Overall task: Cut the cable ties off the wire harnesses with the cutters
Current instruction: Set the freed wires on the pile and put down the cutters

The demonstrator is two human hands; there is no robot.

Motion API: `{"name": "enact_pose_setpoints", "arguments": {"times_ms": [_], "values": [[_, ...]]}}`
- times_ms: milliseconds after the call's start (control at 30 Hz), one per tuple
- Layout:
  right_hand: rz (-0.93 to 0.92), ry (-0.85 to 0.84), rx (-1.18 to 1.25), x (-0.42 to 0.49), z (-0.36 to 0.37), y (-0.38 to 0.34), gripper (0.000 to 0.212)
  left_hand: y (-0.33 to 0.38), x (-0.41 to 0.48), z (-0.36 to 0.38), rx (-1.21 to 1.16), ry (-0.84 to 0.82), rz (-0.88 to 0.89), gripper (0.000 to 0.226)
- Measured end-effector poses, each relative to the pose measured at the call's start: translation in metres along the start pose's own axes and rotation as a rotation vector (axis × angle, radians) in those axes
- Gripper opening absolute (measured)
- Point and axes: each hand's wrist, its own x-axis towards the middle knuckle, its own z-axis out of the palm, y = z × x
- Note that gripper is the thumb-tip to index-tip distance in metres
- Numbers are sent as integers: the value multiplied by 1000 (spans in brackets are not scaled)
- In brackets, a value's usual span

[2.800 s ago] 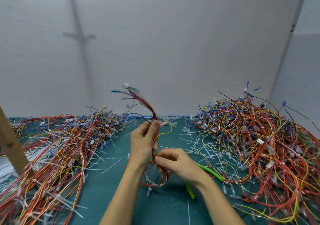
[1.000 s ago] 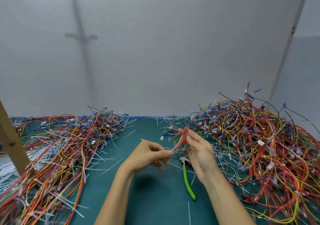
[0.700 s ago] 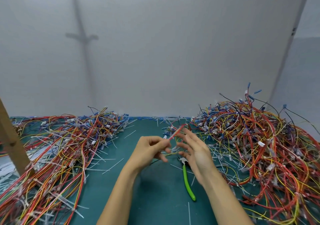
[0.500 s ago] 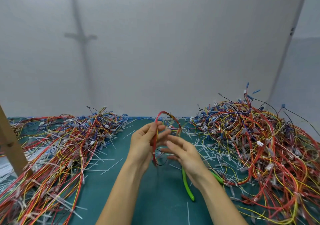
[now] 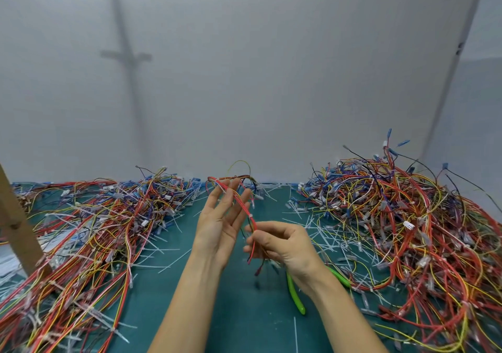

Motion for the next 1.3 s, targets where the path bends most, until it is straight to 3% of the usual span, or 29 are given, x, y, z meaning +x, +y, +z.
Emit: {"name": "enact_pose_setpoints", "arguments": {"times_ms": [267,400,500,600,700,867,967,1033,1133,1300], "values": [[-54,120,480,6,-13,-6,19,-2,4,-14,-10,180,-115,24],[-50,125,579,7,-18,-7,21,-4,7,-20,-19,324,-173,15],[-22,97,460,5,-20,-6,19,-7,10,-25,-37,395,-198,23],[29,53,177,4,-20,-3,20,-4,12,-26,-114,383,-187,46],[76,-2,-108,2,-19,-1,16,1,15,-30,-180,380,-142,55],[100,-27,-293,3,-18,-1,24,7,18,-43,-146,535,-112,34],[117,-20,-411,3,-18,0,26,4,18,-46,33,631,-48,16],[131,2,-415,3,-18,2,29,3,19,-43,210,668,75,16],[162,126,-319,6,-18,5,41,3,22,-33,442,579,209,30],[182,340,-123,10,-20,11,38,-8,18,0,622,295,302,27]]}}
